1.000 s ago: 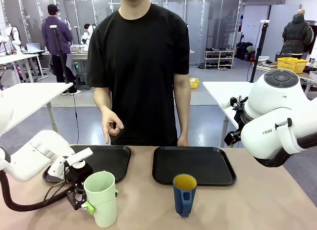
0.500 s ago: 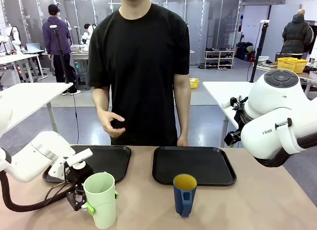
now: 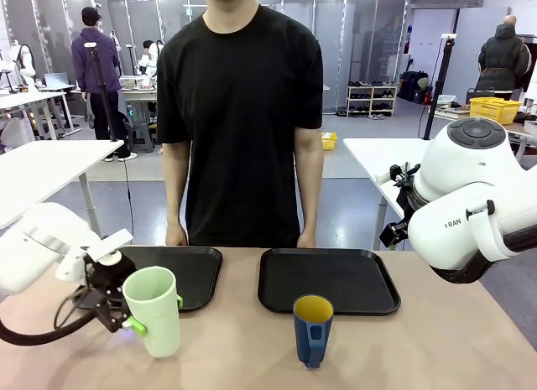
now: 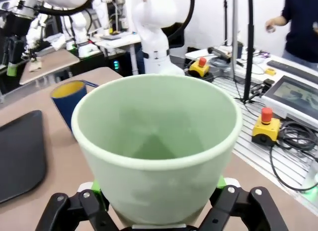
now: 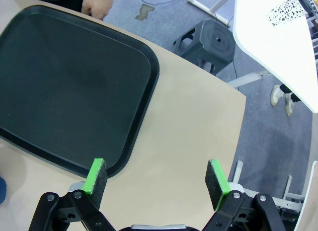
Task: Sort and store the cups by type.
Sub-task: Pick up the Reusable plastic cup.
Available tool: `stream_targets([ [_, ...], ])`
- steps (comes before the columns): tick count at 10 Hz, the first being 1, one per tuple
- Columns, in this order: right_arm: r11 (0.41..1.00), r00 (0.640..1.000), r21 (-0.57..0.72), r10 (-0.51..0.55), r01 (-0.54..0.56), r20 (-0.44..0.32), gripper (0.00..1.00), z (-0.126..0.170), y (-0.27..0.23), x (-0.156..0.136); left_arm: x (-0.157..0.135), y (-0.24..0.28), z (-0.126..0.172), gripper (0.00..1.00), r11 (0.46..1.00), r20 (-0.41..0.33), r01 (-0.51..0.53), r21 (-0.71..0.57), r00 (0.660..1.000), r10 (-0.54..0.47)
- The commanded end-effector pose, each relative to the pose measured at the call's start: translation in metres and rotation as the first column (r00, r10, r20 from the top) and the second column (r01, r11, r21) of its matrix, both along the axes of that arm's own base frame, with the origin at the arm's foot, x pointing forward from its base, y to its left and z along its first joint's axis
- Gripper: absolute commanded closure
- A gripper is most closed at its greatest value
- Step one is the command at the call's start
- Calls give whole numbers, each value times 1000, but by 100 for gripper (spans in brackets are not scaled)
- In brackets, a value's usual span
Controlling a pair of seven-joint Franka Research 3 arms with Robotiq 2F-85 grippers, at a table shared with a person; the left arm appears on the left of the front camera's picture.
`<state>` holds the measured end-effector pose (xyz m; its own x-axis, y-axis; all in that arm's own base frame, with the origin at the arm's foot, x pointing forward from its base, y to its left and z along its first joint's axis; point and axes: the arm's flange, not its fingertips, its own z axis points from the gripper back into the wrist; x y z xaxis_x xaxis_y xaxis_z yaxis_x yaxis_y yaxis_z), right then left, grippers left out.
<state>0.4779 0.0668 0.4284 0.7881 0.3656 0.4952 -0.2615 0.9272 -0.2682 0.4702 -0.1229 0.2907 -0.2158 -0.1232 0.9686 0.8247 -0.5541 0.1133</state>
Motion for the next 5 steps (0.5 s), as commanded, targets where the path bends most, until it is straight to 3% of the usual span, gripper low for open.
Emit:
stream_targets([
  [1, 1000, 1000, -14, 7, -7, 2, 0, -1, 1, 2, -31, 22, 6, 32, 997, 34, -63, -49, 997, 65],
  [5, 1000, 1000, -14, 7, -7, 2, 0, -1, 1, 2, -37, 53, 23, 32, 988, 40, -151, -28, 988, 152],
])
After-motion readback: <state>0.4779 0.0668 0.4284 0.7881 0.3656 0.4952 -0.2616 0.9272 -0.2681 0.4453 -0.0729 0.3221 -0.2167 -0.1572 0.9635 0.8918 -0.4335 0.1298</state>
